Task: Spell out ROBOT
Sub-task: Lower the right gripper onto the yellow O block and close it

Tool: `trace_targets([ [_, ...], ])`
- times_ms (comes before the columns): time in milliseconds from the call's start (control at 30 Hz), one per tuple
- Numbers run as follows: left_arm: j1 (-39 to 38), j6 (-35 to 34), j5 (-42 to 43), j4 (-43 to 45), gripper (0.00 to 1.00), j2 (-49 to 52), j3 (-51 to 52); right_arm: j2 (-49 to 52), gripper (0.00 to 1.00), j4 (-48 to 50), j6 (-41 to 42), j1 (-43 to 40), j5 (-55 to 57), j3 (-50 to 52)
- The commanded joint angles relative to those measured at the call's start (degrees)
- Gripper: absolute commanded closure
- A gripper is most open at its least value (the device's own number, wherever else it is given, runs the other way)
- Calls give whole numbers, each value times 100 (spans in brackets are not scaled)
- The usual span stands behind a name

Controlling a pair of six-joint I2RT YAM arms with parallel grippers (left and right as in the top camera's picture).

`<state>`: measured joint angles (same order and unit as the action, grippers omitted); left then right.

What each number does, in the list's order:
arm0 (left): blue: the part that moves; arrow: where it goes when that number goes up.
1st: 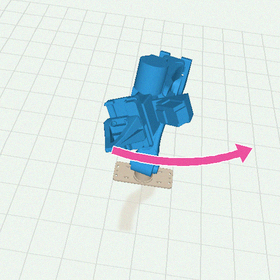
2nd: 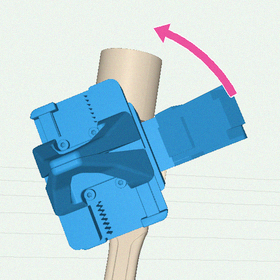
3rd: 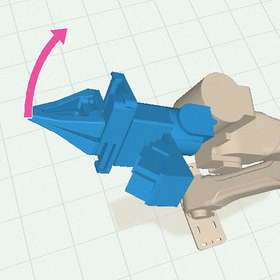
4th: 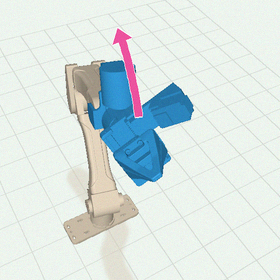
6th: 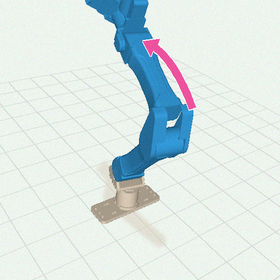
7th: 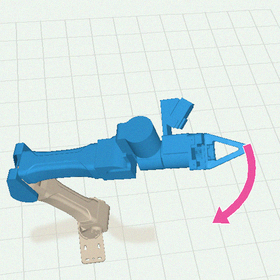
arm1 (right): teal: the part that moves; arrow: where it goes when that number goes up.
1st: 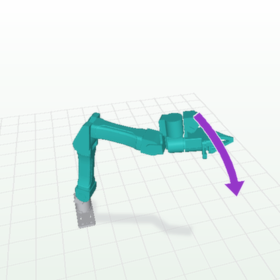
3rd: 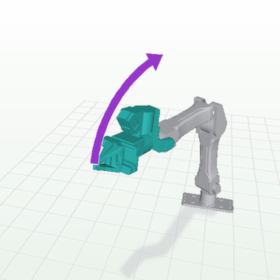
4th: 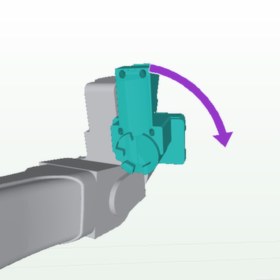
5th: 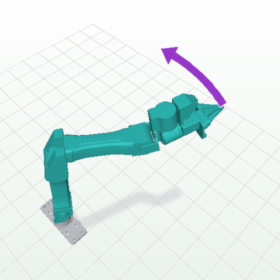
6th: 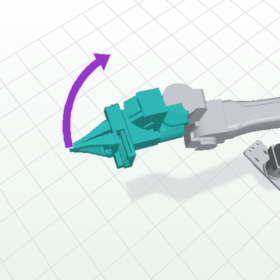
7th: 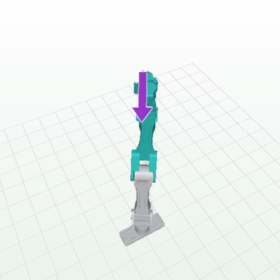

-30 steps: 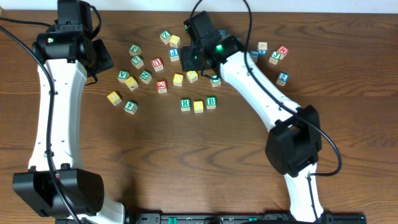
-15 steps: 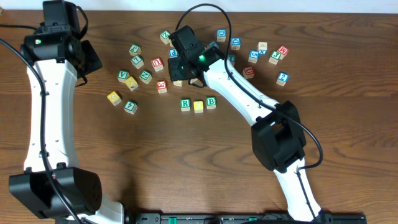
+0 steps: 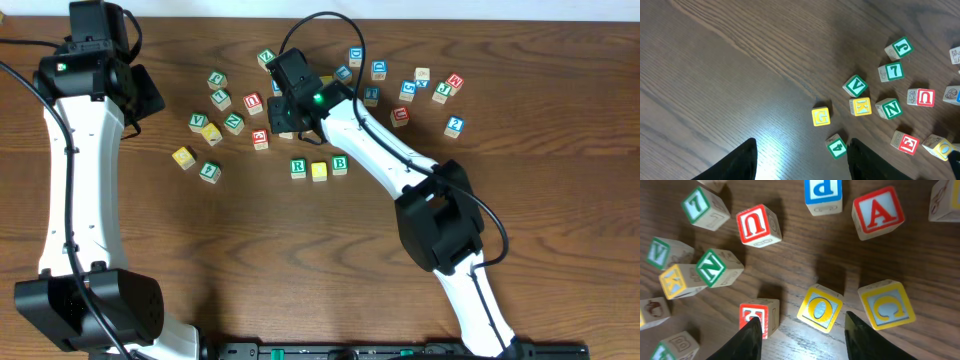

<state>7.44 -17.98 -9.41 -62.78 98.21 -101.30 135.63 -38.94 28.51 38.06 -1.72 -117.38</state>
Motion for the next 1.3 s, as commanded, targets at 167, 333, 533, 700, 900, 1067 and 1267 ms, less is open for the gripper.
trace_targets([
  [167,13,28,-116,-22,43,81,-17,323,55,66,286,103,208,-105],
  [333,15,31,-116,-22,43,81,-17,382,54,87,433,105,474,-105],
  [533,13,31,-116,-20,43,81,-17,494,54,173,494,105,479,-103],
  [700,15,31,-116,-20,43,81,-17,664,54,260,535,103,470,-103],
  [900,13,31,-116,-20,43,81,-17,693,54,369,535,105,470,-103],
  [1067,13,31,-116,-22,43,81,-17,695,55,400,533,103,481,-103],
  [1267,13,31,-116,-20,43,81,-17,695,63,254,529,92,507,-103],
])
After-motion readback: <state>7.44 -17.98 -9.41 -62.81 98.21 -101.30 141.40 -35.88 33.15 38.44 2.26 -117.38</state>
